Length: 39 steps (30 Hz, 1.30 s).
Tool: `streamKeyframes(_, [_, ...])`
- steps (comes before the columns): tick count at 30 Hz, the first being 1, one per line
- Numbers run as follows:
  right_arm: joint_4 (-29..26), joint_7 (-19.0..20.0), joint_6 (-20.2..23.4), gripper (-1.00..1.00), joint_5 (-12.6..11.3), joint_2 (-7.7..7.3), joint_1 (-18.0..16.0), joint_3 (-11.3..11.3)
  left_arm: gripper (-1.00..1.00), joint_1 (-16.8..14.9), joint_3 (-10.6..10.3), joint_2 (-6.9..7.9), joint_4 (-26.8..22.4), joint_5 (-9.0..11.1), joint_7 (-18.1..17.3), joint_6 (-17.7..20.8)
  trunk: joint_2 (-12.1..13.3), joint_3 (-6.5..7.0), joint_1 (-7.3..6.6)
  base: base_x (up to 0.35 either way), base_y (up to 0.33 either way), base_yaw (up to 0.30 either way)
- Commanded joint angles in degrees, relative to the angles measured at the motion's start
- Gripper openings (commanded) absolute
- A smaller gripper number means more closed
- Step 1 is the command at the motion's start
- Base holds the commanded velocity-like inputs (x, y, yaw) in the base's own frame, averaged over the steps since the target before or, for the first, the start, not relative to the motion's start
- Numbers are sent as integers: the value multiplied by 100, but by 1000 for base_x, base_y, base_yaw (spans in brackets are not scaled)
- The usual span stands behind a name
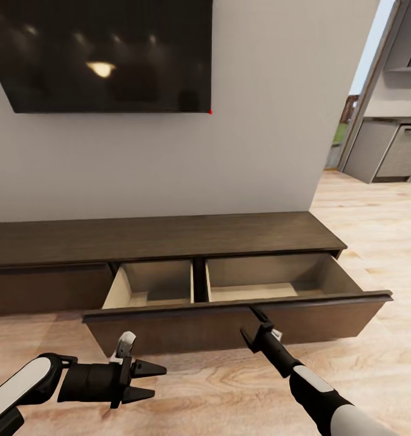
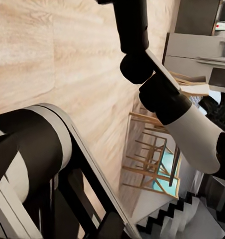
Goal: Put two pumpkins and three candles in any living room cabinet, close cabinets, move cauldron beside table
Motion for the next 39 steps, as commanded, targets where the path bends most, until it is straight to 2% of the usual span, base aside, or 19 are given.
streamKeyframes(1, [6, 14, 175, 100, -55, -7, -5, 40, 100, -5, -9, 7, -4, 89, 60, 3, -1, 18, -4, -58, 5, 0])
streamKeyframes(4, [20, 13, 486, 100, -38, -19, -5, 35, 100, -5, -1, 10, -4, 151, 60, 3, 3, 84, -12, -27, 2, 0])
streamKeyframes(6, [26, 16, 546, 100, -28, -71, -5, 42, 100, -5, 2, 11, -4, 165, 60, 3, 6, 129, -17, -9, 1, 0])
streamKeyframes(9, [92, 15, 600, 100, -14, -178, -5, 62, 100, -5, 3, 12, -2, 175, 61, 3, 87, 187, -64, -3, 0, 0])
streamKeyframes(11, [299, 13, 624, 100, 52, -321, -5, 104, 100, -7, 0, 12, 3, 175, 66, 3, 168, 223, -108, -1, 0, 0])
streamKeyframes(13, [525, 20, 632, 100, 510, -467, -5, 285, 100, -8, 7, 12, 4, 177, 68, 3, 248, 259, -152, 0, 0, 0])
streamKeyframes(15, [755, 54, 627, 100, 1369, -615, -5, 443, 100, -12, 11, 12, 5, 172, 68, 3, 328, 295, -195, 0, 0, 0])
streamKeyframes(16, [891, 65, 626, 100, 1586, -636, -5, 463, 100, -13, 12, 12, 5, 172, 68, 3, 368, 313, -217, 0, 0, 0])
streamKeyframes(19, [1292, 91, 621, 100, 1888, -658, -5, 492, 100, -13, 14, 16, 5, 171, 70, 3, 488, 366, -283, 0, 0, 0])
streamKeyframes(24, [1894, 47, 582, 100, 2083, -673, -5, 514, 100, -14, 22, 19, 5, 170, 86, 2, 689, 456, -393, 0, 0, 0])
streamKeyframes(27, [2171, 95, 259, 100, 2142, -670, -5, 517, 100, -14, 22, 18, 5, 170, 99, -4, 809, 510, -459, 0, 0, 0])
streamKeyframes(36, [2301, 78, -428, 100, 2164, -669, -5, 511, 100, -14, 13, 6, 6, 162, 122, -5, 1170, 672, -657, 0, 0, 0])
streamKeyframes(39, [2304, 55, -517, 100, 2165, -669, -5, 515, 100, -14, 13, 4, 5, 161, 121, -8, 1291, 725, -723, 0, 0, 0])
